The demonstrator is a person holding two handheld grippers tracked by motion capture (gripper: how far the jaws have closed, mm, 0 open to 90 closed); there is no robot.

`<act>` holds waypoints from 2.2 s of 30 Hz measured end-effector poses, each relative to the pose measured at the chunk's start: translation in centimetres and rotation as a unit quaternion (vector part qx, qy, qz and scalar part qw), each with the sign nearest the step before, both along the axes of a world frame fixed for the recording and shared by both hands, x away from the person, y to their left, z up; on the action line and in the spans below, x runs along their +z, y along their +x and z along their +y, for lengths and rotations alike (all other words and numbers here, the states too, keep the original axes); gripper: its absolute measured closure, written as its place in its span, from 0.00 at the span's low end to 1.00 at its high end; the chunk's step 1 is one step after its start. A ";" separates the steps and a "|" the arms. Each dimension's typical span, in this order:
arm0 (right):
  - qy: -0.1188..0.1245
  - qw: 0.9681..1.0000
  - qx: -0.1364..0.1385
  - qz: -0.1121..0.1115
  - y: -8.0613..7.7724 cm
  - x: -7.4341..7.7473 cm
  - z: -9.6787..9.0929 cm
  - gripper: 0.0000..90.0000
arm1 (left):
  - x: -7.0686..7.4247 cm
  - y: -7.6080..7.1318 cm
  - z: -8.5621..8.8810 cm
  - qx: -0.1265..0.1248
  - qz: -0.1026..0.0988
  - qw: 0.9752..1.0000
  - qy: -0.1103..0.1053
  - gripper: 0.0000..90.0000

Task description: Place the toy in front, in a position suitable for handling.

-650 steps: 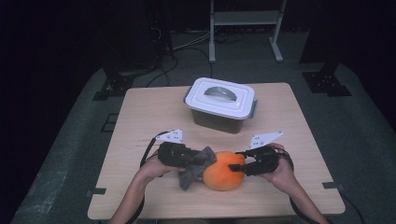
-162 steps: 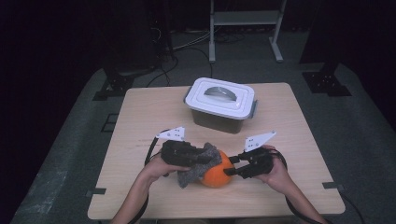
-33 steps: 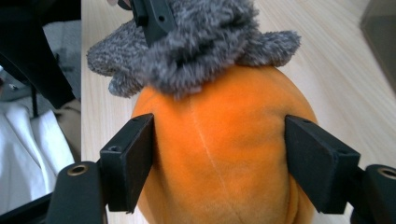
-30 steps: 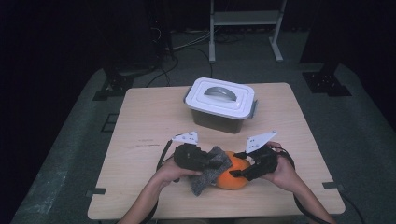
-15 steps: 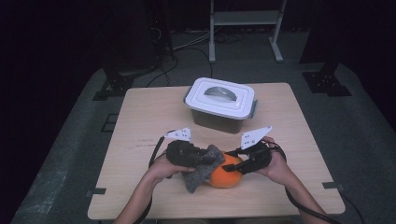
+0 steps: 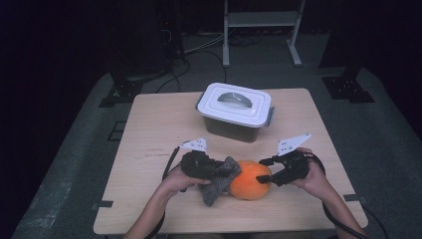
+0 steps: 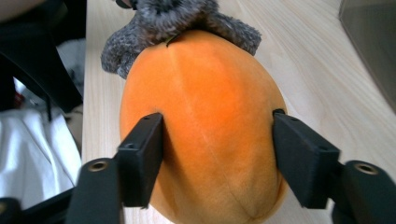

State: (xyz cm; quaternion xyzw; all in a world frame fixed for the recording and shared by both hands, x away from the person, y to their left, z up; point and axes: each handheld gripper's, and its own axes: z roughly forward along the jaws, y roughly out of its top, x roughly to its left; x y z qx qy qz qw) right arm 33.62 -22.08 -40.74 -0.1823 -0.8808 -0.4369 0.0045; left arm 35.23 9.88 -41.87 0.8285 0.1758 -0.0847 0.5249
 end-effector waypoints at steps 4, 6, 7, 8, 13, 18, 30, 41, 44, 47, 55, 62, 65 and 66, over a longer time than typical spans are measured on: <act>-0.015 1.000 0.002 -0.018 -0.8 1.0 0.6 0.34 | 0.0 -0.2 -0.2 -0.001 0.001 1.000 0.001 0.71; -0.014 1.000 0.003 -0.025 -1.2 1.4 1.0 0.33 | 0.1 -0.3 -0.5 -0.003 0.000 1.000 -0.001 0.71; -0.015 0.999 0.005 -0.028 -1.4 1.6 1.3 0.32 | 0.1 -0.3 -0.6 -0.004 0.000 1.000 -0.003 0.71; -0.020 0.999 0.007 -0.034 -1.6 1.8 1.8 0.31 | 0.1 -0.3 -0.7 -0.005 0.000 1.000 -0.003 0.71; -0.070 0.995 0.015 -0.066 -1.9 1.3 4.7 0.25 | -0.1 -0.2 -0.8 0.000 0.006 1.000 -0.007 0.71; -0.074 0.996 0.006 -0.043 -1.4 0.2 5.4 0.44 | -0.4 0.1 -0.2 0.004 0.020 1.000 -0.010 0.71; -0.015 0.999 0.017 -0.042 -0.7 1.7 6.6 0.62 | 2.1 0.3 1.8 0.009 -0.012 1.000 -0.022 0.71; -0.002 1.000 0.024 -0.018 0.3 0.0 4.9 0.57 | 0.3 1.0 2.3 0.018 0.009 1.000 -0.022 0.71; 0.007 1.000 0.017 -0.013 0.4 -0.4 3.0 0.56 | -0.1 1.1 2.0 0.020 0.011 1.000 -0.006 0.71; 0.023 1.000 0.004 0.005 0.4 -0.8 1.3 0.52 | -0.6 1.0 1.1 0.010 0.014 1.000 -0.004 0.71; -0.013 1.000 -0.015 -0.014 -0.8 1.0 1.1 0.33 | -0.2 0.5 0.1 -0.005 0.011 1.000 -0.012 0.71; -0.068 0.996 -0.018 -0.050 -2.3 2.1 4.3 0.27 | 0.2 -0.1 -0.8 -0.011 0.004 1.000 -0.009 0.71; -0.081 0.995 -0.025 -0.046 -2.1 2.0 4.7 0.44 | 0.1 0.0 -0.4 -0.004 0.003 1.000 -0.009 0.71; -0.077 0.996 -0.023 -0.042 -1.9 1.9 4.7 0.49 | 0.2 0.1 -0.3 -0.003 0.002 1.000 -0.011 0.72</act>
